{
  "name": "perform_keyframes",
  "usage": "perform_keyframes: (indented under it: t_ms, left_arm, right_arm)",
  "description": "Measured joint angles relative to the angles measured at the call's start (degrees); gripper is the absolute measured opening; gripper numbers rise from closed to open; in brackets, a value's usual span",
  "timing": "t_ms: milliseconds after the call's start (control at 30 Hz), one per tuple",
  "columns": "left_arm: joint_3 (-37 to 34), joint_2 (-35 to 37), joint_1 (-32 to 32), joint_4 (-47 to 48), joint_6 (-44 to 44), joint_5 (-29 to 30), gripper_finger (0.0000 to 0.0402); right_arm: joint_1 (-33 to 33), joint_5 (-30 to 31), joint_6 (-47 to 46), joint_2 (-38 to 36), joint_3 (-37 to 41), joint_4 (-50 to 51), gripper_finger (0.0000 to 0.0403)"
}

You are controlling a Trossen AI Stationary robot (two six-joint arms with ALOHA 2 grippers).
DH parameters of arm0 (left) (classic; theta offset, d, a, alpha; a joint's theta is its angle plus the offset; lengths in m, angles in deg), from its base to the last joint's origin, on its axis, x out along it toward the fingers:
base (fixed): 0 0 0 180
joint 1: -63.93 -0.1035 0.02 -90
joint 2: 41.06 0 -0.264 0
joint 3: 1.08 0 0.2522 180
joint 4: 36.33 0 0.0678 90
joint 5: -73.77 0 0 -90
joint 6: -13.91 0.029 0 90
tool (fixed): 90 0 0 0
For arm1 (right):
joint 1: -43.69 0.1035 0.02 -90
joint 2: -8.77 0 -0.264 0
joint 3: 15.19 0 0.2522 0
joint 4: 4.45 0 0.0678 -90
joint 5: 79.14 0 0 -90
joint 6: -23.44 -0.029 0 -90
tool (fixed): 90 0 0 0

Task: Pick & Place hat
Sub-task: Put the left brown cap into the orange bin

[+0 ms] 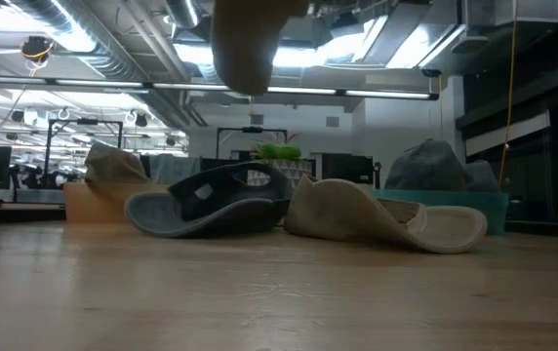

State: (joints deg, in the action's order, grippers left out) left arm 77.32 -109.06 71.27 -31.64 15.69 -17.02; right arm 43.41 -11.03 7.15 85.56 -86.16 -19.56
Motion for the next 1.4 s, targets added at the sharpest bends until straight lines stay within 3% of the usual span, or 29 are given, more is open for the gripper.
perform_keyframes:
  t_ms: [133, 233, 500, 567, 867, 1200, 1400]
  left_arm:
    - [0.0, -0.01, -0.78, -0.05, -0.44, -0.01, 0.0003]
    - [0.0, -0.01, -1.2, 0.03, -0.51, -0.01, 0.0003]
    - [0.0, -0.01, -1.49, 1.67, -0.59, -0.05, 0.0004]
    - [0.0, -0.01, -1.47, 3.21, -1.44, -0.13, 0.0004]
    - [0.0, 0.67, -1.42, 12.64, -12.07, 1.69, 0.0015]
    - [-0.07, 6.53, -1.49, 29.13, -23.55, 3.32, 0.0098]
    - [-0.05, 8.39, -1.47, 31.15, -28.22, 4.49, 0.0132]
  right_arm:
    - [-0.02, 1.73, 0.38, 0.0, -0.02, -0.03, 0.0243]
    - [0.0, 1.56, 0.45, 0.0, -0.02, -0.03, 0.0212]
    - [0.0, -2.73, 1.29, 0.0, -0.02, 0.01, 0.0036]
    - [-0.02, -4.53, 1.26, 0.0, -0.02, 0.04, 0.0011]
    - [-0.07, -10.26, -1.57, 0.0, -0.02, 3.06, 0.0007]
    - [0.04, -13.06, -2.38, -3.42, -0.02, 15.95, 0.0005]
    - [-0.29, 1.08, -6.65, -5.49, -0.02, 25.93, 0.0003]
